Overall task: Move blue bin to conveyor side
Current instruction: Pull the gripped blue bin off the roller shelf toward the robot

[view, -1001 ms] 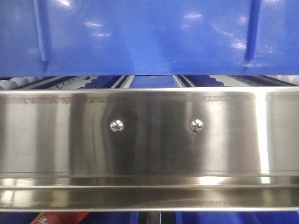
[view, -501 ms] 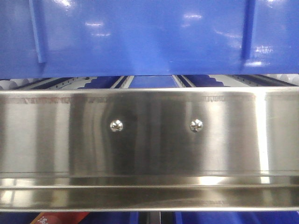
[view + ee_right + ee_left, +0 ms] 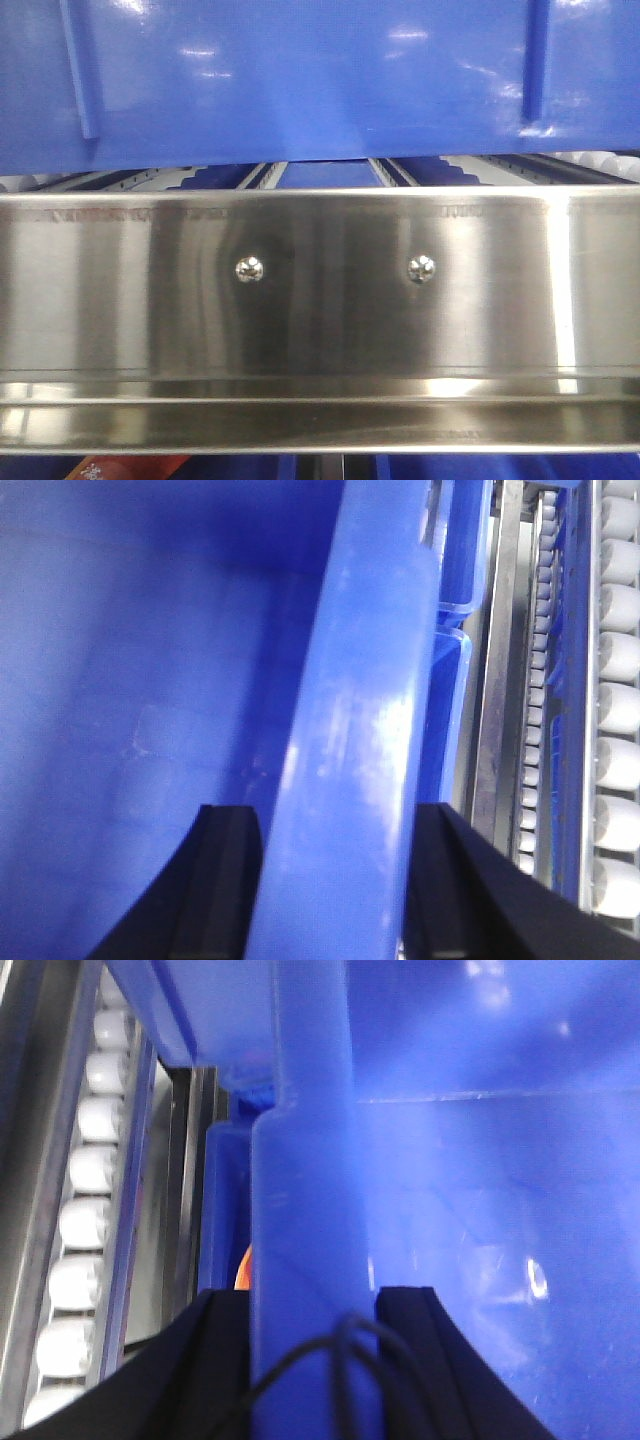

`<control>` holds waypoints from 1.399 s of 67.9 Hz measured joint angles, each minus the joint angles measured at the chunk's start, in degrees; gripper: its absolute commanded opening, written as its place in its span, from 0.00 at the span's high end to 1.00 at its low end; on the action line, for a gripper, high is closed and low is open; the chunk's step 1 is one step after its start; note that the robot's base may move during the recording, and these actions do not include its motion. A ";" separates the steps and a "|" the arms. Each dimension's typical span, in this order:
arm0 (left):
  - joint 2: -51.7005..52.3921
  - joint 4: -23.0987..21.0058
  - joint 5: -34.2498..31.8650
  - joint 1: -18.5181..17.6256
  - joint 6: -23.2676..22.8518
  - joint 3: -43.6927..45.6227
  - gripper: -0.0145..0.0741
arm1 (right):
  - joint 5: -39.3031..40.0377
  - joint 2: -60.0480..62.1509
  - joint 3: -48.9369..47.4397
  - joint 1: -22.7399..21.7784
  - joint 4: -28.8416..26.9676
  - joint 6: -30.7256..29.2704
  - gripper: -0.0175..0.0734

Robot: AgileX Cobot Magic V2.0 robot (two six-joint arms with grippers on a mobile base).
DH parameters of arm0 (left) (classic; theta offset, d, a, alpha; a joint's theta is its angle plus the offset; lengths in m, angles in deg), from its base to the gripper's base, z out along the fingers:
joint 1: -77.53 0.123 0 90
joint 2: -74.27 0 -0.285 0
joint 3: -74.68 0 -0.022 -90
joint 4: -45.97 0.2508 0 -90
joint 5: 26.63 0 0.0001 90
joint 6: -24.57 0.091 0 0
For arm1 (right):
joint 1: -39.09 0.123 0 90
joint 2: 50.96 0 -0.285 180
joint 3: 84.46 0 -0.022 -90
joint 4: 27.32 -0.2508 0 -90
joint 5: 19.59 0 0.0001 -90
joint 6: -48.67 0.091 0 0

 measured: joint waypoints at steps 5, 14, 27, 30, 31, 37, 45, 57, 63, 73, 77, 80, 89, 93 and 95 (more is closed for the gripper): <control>1.56 0.36 0.28 0.00 0.00 0.00 0.83 | -0.35 1.15 0.00 0.00 -0.12 0.00 0.89; 5.26 0.59 0.76 0.00 0.00 0.00 0.83 | -0.47 4.20 0.00 0.04 -0.71 0.00 0.89; 10.88 0.61 1.31 0.00 0.00 0.00 0.83 | -0.83 9.32 -0.16 0.17 -1.90 0.11 0.89; 12.04 0.61 1.43 0.00 0.00 0.00 0.83 | -0.82 10.51 -0.16 0.27 -1.88 0.11 0.89; 12.60 0.50 1.56 0.00 0.00 0.00 0.83 | -0.95 11.07 -0.16 0.27 -2.02 0.11 0.89; 14.74 0.13 1.90 0.00 0.00 0.00 0.83 | -1.41 13.26 -0.16 0.40 -2.14 0.11 0.89; 17.07 -1.01 2.15 0.00 0.00 -0.23 0.83 | -1.91 15.95 -0.16 0.40 -2.37 0.24 0.89; 21.60 -1.15 1.69 -1.41 -0.36 -5.24 0.83 | -1.91 20.44 2.92 0.40 -2.27 0.24 0.89; 23.87 -1.40 1.69 -1.66 -0.58 -9.26 0.83 | -2.03 22.61 6.16 0.40 -2.27 0.24 0.89; 27.03 -2.17 1.69 -1.79 -0.68 -16.14 0.83 | -2.03 25.85 13.90 0.44 -3.10 0.46 0.89; 27.93 -2.30 1.88 -1.79 -0.68 -17.79 0.83 | -2.03 27.18 16.70 0.44 -3.36 0.59 0.89; 28.47 -2.57 2.20 -1.79 -0.68 -18.89 0.83 | -2.03 28.20 18.22 0.53 -3.60 0.71 0.89; 29.65 -3.16 2.72 -1.83 -0.68 -19.95 0.83 | -2.03 31.31 21.24 0.53 -3.82 1.53 0.89; 29.91 -3.41 2.59 -1.83 -0.68 -19.95 0.83 | -2.03 32.29 21.34 0.53 -3.82 1.83 0.89; 30.01 -3.41 2.50 -1.83 -0.68 -19.95 0.83 | -1.92 32.48 21.34 0.53 -3.82 1.92 0.89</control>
